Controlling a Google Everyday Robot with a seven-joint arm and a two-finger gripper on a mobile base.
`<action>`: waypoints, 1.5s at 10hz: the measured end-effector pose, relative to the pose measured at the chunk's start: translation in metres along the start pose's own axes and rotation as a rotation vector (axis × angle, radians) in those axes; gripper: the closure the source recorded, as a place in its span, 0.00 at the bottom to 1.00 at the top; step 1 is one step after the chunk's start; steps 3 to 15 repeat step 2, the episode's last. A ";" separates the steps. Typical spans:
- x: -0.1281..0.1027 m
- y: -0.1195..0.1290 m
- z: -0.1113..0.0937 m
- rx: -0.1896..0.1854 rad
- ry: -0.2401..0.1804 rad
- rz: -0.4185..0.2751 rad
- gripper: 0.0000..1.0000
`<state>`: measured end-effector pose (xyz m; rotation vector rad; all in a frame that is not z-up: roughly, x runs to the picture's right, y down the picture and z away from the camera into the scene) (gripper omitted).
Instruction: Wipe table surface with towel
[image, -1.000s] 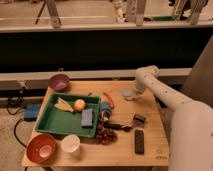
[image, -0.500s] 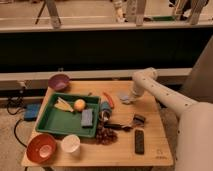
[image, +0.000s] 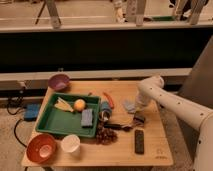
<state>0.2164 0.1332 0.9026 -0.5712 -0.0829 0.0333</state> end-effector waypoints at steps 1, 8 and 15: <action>0.015 0.001 0.002 -0.003 0.015 0.018 0.92; 0.027 -0.003 0.001 0.002 0.024 0.040 0.92; 0.027 -0.003 0.001 0.002 0.024 0.040 0.92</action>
